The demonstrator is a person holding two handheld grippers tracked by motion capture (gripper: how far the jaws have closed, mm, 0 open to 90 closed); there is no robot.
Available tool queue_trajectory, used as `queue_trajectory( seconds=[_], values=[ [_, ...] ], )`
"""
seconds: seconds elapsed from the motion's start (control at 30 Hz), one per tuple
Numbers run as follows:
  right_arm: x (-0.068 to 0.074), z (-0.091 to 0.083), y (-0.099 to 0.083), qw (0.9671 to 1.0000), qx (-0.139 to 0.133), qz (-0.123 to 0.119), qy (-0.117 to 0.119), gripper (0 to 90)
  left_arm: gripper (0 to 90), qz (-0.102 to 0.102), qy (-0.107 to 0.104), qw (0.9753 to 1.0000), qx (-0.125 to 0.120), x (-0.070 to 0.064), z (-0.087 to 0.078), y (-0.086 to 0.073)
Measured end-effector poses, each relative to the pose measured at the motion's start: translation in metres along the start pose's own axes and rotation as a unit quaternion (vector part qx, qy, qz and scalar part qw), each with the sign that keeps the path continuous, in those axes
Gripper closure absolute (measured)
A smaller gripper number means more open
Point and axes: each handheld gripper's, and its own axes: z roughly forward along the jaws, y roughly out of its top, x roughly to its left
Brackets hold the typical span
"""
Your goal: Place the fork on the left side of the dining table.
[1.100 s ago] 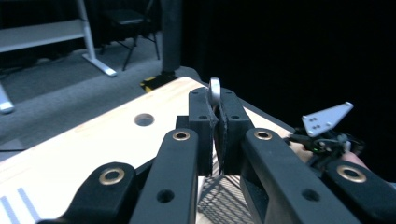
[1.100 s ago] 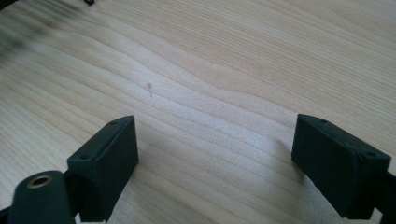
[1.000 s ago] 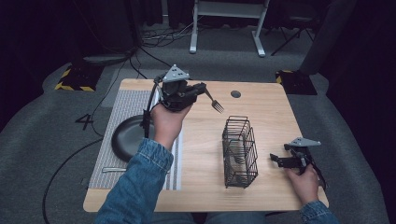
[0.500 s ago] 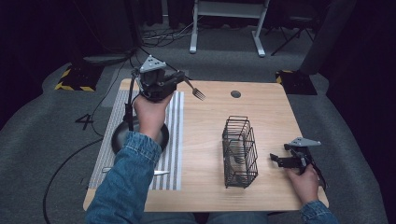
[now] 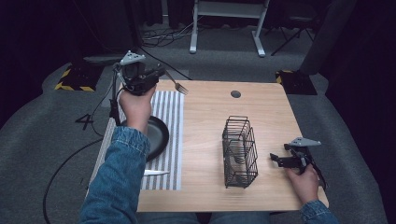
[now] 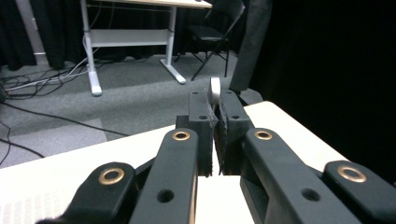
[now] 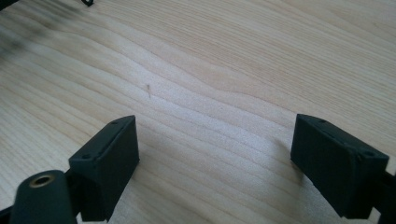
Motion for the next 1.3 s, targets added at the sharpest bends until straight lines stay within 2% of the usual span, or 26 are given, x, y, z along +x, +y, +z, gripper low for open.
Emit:
queue_trajectory(
  seconds=[0.23, 0.47, 0.5, 0.53, 0.6, 0.67, 0.8, 0.9, 1.0, 1.07, 1.3],
  values=[
    [0.0, 0.0, 0.0, 1.0, 0.0, 0.0, 0.0, 15.3, 86.2, -0.013, 0.015, 0.9998, -0.003, 0.016, 0.0, 0.002],
    [0.0, 0.0, 0.0, 1.0, 0.0, 0.0, 0.0, 15.3, 86.2, -0.047, 0.03, 0.9984, -0.012, 0.04, 0.0, -0.002],
    [0.0, 0.0, 0.0, 1.0, 0.0, 0.0, 0.0, 15.3, 86.2, -0.047, 0.03, 0.9984, -0.012, 0.04, 0.0, -0.002],
    [0.0, 0.0, 0.0, 1.0, 0.0, 0.0, 0.0, 15.3, 86.2, -0.057, 0.034, 0.9977, -0.012, 0.046, -0.001, -0.003],
    [0.0, 0.0, 0.0, 1.0, 0.0, 0.0, 0.0, 15.3, 86.2, -0.059, 0.036, 0.9975, -0.012, 0.048, 0.0, -0.004],
    [0.0, 0.0, 0.0, 1.0, 0.0, 0.0, 0.0, 15.3, 86.2, -0.061, 0.047, 0.997, -0.007, 0.053, 0.0, -0.005],
    [0.0, 0.0, 0.0, 1.0, 0.0, 0.0, 0.0, 15.3, 86.2, -0.063, 0.053, 0.9966, -0.005, 0.056, 0.003, -0.006],
    [0.0, 0.0, 0.0, 1.0, 0.0, 0.0, -0.001, 15.3, 86.2, -0.059, 0.064, 0.9962, 0.013, 0.06, 0.01, -0.011],
    [0.0, 0.0, 0.0, 1.0, 0.0, 0.0, -0.001, 15.3, 86.2, -0.062, 0.067, 0.9956, 0.019, 0.063, 0.014, -0.015],
    [0.0, 0.0, 0.0, 1.0, 0.0, 0.0, -0.001, 15.3, 86.2, -0.077, 0.071, 0.9943, 0.024, 0.07, 0.02, -0.022],
    [0.0, 0.0, 0.0, 1.0, 0.0, 0.0, -0.001, 15.4, 86.1, -0.096, 0.074, 0.992, 0.033, 0.079, 0.028, -0.034]
  ],
)
